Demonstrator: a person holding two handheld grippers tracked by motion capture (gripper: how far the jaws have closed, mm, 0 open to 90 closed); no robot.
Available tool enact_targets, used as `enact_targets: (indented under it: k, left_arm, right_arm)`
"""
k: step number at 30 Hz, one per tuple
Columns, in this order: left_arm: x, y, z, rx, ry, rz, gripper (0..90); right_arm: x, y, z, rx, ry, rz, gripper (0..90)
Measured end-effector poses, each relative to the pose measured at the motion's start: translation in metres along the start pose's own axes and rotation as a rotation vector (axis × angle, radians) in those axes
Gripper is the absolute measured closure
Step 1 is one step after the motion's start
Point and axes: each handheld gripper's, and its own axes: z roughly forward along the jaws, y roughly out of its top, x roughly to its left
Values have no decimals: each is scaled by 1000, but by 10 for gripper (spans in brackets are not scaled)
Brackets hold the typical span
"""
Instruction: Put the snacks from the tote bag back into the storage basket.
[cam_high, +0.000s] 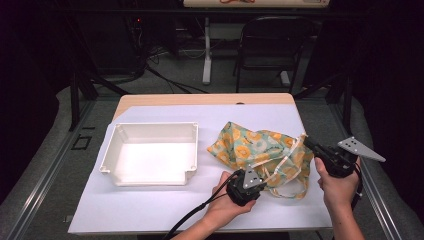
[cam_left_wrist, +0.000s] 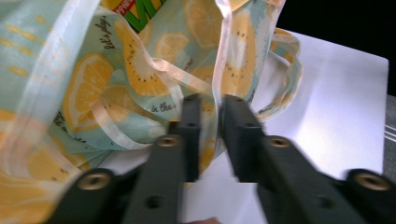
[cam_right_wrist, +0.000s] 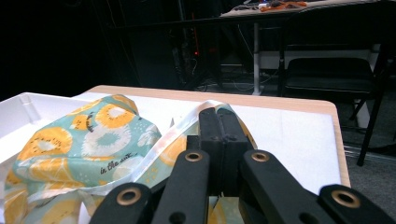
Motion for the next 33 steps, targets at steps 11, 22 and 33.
enact_targets:
  k: [11,22,33]
  left_arm:
    - [14,17,-28,-77,-28,-5,900]
    - [57,48,-50,-166,32,-62,900]
    - [91,79,-24,-169,51,-131,900]
  right_arm:
    - [-6,2,-1,-11,-12,7,900]
    - [-11,2,7,8,-28,-21,900]
    - [-22,-6,33,58,-63,-22,900]
